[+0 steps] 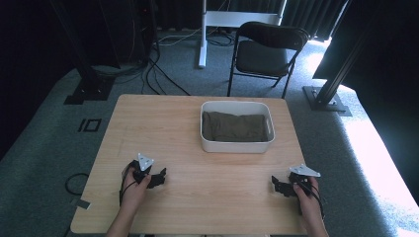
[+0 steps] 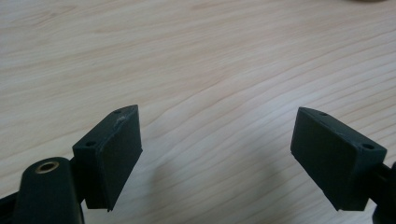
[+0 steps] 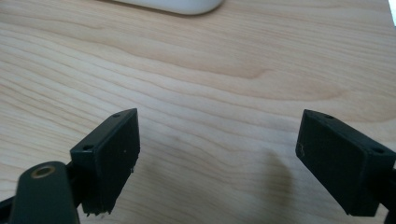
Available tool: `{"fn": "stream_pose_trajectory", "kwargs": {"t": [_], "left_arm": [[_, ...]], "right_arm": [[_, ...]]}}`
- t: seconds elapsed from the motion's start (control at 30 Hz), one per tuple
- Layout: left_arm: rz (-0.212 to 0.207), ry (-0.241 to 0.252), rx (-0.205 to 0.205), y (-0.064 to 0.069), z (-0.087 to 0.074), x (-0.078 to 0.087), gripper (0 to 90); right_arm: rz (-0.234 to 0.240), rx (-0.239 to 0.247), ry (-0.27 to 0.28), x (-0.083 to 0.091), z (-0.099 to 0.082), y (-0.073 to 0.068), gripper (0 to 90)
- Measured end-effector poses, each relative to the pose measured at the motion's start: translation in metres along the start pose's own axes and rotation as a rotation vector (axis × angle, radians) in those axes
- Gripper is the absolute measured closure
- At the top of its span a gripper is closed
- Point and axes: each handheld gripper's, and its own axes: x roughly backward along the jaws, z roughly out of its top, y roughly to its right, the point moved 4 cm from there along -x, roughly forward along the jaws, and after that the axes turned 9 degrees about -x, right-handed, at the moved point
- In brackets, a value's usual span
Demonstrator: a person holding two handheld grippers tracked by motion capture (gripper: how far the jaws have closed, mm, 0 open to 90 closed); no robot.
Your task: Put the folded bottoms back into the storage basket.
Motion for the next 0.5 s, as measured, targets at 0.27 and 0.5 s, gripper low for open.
{"fn": "stream_pose_trajectory", "kwargs": {"t": [0.27,0.5], "left_arm": [[0.063,-0.040,0.053,-0.008,-0.013,0.001,17.7],[0.103,-0.078,0.104,-0.017,-0.021,0.005,17.4]], "right_arm": [[-0.019,-0.007,-0.039,-0.003,-0.004,0.001,12.1],[-0.036,-0.032,-0.039,-0.003,-0.004,0.002,11.9]]}}
